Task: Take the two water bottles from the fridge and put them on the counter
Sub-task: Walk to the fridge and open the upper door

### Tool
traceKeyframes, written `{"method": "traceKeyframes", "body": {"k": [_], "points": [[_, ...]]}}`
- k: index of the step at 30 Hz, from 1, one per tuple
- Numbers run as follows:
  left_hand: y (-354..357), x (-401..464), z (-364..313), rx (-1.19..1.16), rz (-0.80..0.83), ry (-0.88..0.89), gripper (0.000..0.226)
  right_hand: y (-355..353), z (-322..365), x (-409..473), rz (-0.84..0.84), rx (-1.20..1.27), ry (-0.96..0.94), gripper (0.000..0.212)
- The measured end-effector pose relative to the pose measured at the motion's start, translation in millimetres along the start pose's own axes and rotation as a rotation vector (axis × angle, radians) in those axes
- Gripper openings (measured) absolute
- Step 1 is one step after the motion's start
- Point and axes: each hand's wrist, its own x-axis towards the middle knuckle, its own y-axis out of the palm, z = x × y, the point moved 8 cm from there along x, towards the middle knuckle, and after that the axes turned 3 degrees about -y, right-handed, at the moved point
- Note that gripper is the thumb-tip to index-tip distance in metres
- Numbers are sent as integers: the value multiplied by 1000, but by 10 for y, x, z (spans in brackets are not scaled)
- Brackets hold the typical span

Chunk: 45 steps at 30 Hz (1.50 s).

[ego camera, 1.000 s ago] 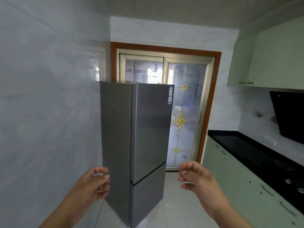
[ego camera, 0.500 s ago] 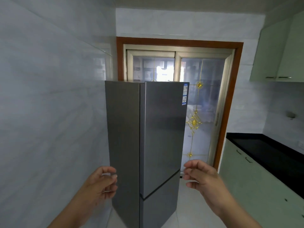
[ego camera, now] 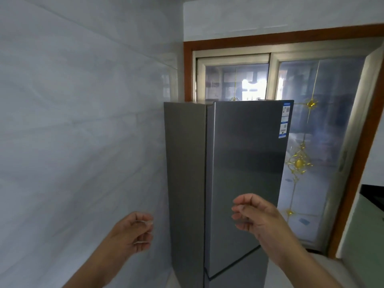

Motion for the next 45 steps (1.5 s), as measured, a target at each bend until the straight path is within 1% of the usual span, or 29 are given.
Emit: {"method": "traceKeyframes", "body": {"k": [3,8,14,17,20,25,27,29,31,33,35,37,39,43,45], "points": [[-35,391,27,3,0,6,8,46,-45,321,-13,-6,8,13],[-49,1205,-23,-17,34,16,12,139,-20,869,-69,-32,-39,12],[52,2109,-231,-45,134,30,11,241,170,1443,-128,-19,-110,6],[128,2423,-324,-62,161,31,13,218,326,1636,-147,-54,-170,15],[202,2710,-355,-62,186,5,14,142,516,1850,-176,-77,-231,17],[273,3056,-517,-31,161,28,15,41,986,2306,-178,-151,-370,21],[277,3153,-595,-29,148,41,14,78,1262,2488,-167,-300,-506,20],[272,3253,-645,-43,133,37,13,180,1547,2638,-166,-553,-684,18],[274,3328,-686,-45,113,37,13,344,1784,2750,-176,-843,-882,27],[291,3368,-719,-43,93,52,15,525,1900,2879,-143,-1102,-1050,39],[322,3375,-723,-38,80,62,16,676,1870,3033,-107,-1334,-1148,43],[345,3372,-703,-32,74,63,15,770,1771,3157,-96,-1526,-1197,42],[348,3383,-671,-30,56,60,12,795,1687,3219,-89,-1607,-1216,37],[372,3369,-666,-73,38,51,10,750,1696,3204,-150,-1566,-1272,26],[398,3327,-704,-82,47,59,20,748,1694,3204,-156,-1547,-1271,24]]}}
